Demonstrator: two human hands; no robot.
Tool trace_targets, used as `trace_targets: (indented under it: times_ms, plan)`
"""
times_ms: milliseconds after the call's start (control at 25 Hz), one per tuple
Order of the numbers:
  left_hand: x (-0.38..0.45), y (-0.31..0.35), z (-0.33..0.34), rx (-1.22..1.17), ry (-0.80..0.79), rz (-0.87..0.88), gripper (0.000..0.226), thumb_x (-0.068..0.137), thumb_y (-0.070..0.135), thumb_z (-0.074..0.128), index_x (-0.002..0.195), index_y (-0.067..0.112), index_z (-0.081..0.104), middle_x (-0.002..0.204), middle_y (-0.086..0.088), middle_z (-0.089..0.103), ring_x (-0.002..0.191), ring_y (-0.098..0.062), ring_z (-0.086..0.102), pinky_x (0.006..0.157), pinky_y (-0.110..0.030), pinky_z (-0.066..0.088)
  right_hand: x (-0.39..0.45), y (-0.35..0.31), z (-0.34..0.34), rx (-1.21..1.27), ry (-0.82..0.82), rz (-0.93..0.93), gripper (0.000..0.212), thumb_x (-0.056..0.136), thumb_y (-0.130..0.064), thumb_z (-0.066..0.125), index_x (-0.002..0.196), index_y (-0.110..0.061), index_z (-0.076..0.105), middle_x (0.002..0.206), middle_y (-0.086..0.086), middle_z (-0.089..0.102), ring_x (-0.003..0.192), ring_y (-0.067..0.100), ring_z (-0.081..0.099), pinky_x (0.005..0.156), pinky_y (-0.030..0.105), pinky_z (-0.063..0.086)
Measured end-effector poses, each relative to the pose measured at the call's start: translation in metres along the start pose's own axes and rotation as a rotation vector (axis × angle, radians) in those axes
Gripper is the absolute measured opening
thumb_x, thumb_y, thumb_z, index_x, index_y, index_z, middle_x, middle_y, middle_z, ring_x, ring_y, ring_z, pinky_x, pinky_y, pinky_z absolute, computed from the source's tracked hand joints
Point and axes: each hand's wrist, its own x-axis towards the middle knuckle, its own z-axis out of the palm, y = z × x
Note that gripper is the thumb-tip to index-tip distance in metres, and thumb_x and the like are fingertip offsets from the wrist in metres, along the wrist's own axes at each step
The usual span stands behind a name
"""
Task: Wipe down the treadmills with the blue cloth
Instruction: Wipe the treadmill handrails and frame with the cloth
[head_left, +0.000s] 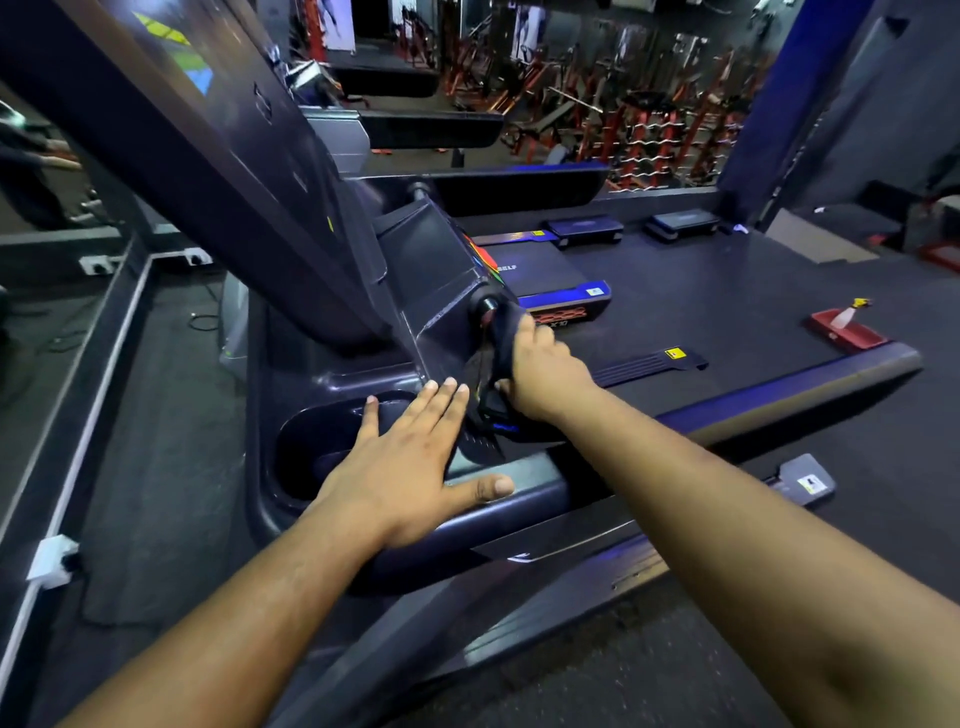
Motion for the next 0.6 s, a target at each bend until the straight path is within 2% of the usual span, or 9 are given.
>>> trace_targets:
  times_ms: [80,120,200,280,360,480,600]
  plan:
    - [0.001,0.000,0.000,-0.006,0.000,-0.006,0.117,0.062,0.100,-0.003,0.154,0.030,-0.020,0.160,0.017,-0.025,0.145,0.001,-0.026,0.121,-0.056,-0.009,0.014,-0.008,0.002,-0.153,0.033,-0.117,0.098,0.089,-0.031,0.064,0.156,-0.016,-0.005,0.159,0.022,0.011,0.138,0.046,0.031,0.100,0.059,0.045]
    - [0.000,0.000,0.000,-0.008,-0.006,-0.007,0.116,0.063,0.100,-0.003,0.154,0.030,-0.020,0.161,0.017,-0.024,0.145,0.001,-0.026,0.121,-0.056,-0.009,0.015,-0.007,0.000,-0.189,-0.004,-0.188,0.100,0.089,-0.031,0.065,0.156,-0.022,-0.009,0.163,0.020,-0.003,0.144,0.047,0.018,0.101,0.061,0.043]
    - [-0.002,0.000,-0.001,-0.007,-0.004,-0.005,0.113,0.066,0.098,-0.002,0.154,0.030,-0.019,0.161,0.016,-0.023,0.145,0.000,-0.025,0.121,-0.056,-0.009,0.009,0.008,-0.005,-0.214,-0.096,-0.305,0.096,0.090,-0.032,0.062,0.156,-0.030,-0.008,0.163,0.007,-0.025,0.150,0.042,-0.009,0.106,0.068,0.033]
    - [-0.002,-0.001,-0.001,-0.004,0.007,-0.006,0.113,0.066,0.097,-0.003,0.155,0.029,-0.018,0.162,0.016,-0.022,0.146,0.000,-0.025,0.120,-0.056,-0.010,-0.002,0.025,-0.005,-0.250,-0.164,-0.374,0.091,0.091,-0.032,0.059,0.157,-0.033,-0.003,0.160,-0.003,-0.034,0.149,0.036,-0.024,0.109,0.073,0.021]
    - [-0.001,0.000,0.000,-0.002,0.001,-0.003,0.113,0.067,0.098,-0.001,0.155,0.029,-0.018,0.162,0.016,-0.022,0.145,0.000,-0.025,0.120,-0.057,-0.009,-0.007,0.034,-0.001,-0.235,-0.154,-0.371,0.095,0.088,-0.038,0.063,0.157,-0.036,-0.002,0.160,-0.006,-0.033,0.149,0.033,-0.023,0.111,0.072,0.018]
    - [0.002,-0.002,-0.001,-0.010,-0.012,-0.010,0.113,0.067,0.098,0.004,0.155,0.030,-0.017,0.161,0.017,-0.023,0.145,0.000,-0.026,0.120,-0.058,-0.009,0.014,0.017,0.004,-0.147,-0.033,-0.306,0.100,0.086,-0.051,0.066,0.154,-0.043,-0.006,0.164,-0.004,-0.023,0.153,0.033,-0.007,0.114,0.067,0.023]
    - [0.001,-0.001,-0.001,-0.001,-0.015,-0.016,0.112,0.068,0.097,0.006,0.155,0.030,-0.016,0.161,0.017,-0.022,0.145,0.000,-0.025,0.120,-0.057,-0.010,0.030,0.005,0.001,-0.040,-0.023,-0.274,0.096,0.088,-0.041,0.067,0.155,-0.043,-0.001,0.166,0.001,-0.016,0.151,0.035,0.009,0.115,0.055,0.031]
